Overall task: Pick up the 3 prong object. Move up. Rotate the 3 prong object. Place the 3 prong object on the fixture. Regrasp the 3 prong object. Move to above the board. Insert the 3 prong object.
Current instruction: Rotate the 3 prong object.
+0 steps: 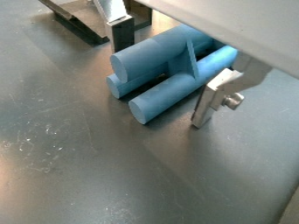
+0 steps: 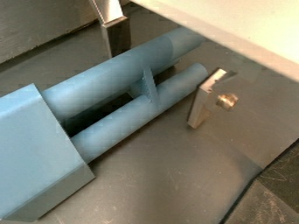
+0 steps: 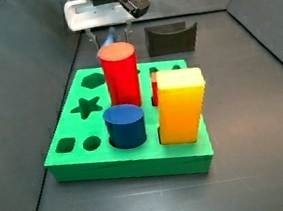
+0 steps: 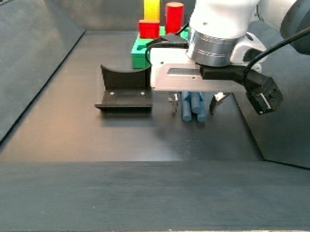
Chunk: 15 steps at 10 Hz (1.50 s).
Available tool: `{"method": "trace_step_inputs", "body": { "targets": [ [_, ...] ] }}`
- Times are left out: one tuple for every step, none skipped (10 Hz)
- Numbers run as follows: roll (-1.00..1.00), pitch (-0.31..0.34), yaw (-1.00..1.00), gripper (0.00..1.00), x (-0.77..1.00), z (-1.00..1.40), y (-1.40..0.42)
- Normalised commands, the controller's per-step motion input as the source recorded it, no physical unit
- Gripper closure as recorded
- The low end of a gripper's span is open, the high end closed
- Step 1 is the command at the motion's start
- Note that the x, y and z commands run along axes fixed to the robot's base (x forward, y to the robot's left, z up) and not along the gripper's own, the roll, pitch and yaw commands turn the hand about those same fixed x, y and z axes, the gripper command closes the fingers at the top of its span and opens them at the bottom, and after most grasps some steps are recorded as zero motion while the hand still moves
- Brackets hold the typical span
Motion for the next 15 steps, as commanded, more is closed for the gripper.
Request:
{"method": "trace_step_inputs", "body": {
  "targets": [
    [0.0,0.0,0.0,0.0,0.0,1.0,0.0],
    [0.0,0.005,0.0,0.0,0.0,1.0,0.0],
    [-0.03,0.034,0.01,0.0,-0.02,1.0,-0.01],
    [-0.06,0.048,0.01,0.0,-0.02,1.0,0.0],
    [-0.09,0.056,0.01,0.0,-0.02,1.0,0.0],
    [-0.12,0.048,0.01,0.0,-0.02,1.0,0.0],
    [-0.14,0.037,0.0,0.0,-0.03,1.0,0.0],
    [-0.16,0.028,0.0,0.0,-0.03,1.0,0.0],
    [-0.17,0.028,0.0,0.0,-0.04,1.0,0.0],
    [-0.19,0.017,-0.01,0.0,-0.04,0.86,0.0],
    [0.0,0.0,1.0,0.0,0.0,0.0,0.0],
    [0.0,0.0,1.0,0.0,0.0,-0.14,0.0],
    [0.0,0.001,1.0,0.0,-0.01,-0.28,-0.02],
    [0.0,0.0,1.0,0.0,0.03,-0.27,0.0],
    [0.0,0.0,1.0,0.0,0.04,-0.2,0.01]
  ]
}}
